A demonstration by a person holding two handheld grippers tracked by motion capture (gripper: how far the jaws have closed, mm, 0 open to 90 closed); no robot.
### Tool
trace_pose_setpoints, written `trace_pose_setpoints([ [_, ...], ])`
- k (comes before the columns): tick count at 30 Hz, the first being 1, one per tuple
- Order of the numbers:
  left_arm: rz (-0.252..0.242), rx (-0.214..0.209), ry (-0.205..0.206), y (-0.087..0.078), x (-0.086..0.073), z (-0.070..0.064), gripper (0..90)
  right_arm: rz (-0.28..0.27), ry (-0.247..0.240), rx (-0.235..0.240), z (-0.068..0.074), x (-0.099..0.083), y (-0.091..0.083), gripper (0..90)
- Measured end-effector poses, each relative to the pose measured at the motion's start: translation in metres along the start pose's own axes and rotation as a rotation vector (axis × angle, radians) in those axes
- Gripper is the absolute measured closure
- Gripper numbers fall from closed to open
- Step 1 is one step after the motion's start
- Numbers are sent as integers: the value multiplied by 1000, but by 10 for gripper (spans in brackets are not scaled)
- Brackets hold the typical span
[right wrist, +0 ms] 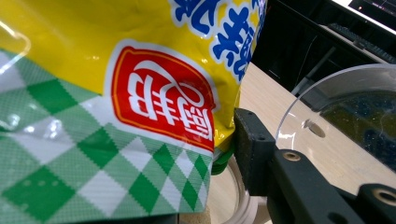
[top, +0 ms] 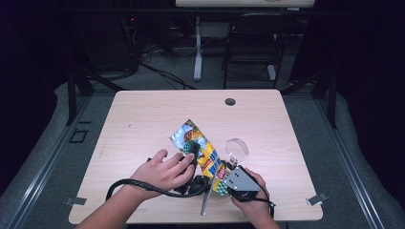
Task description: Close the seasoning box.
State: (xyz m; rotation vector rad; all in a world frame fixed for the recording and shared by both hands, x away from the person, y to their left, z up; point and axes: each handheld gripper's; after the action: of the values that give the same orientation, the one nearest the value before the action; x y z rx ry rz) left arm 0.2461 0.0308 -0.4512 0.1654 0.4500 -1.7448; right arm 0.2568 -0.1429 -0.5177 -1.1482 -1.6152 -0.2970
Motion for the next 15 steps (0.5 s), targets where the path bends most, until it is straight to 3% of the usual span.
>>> trace_pose_setpoints([
  [9,3,-5,14,0,-1,3,776,-3,24,18,-2,1,0,715],
  [15,2,-11,0,1,-2,3,777,-5,44,35,-3,2,0,715],
])
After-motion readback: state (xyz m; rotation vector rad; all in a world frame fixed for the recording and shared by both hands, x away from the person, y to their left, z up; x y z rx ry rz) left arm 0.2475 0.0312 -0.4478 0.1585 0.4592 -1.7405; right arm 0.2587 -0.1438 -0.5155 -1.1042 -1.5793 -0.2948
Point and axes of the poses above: each handheld gripper's, and its own axes: y roughly forward along the jaws, x roughly out of its top, z roughly to its left
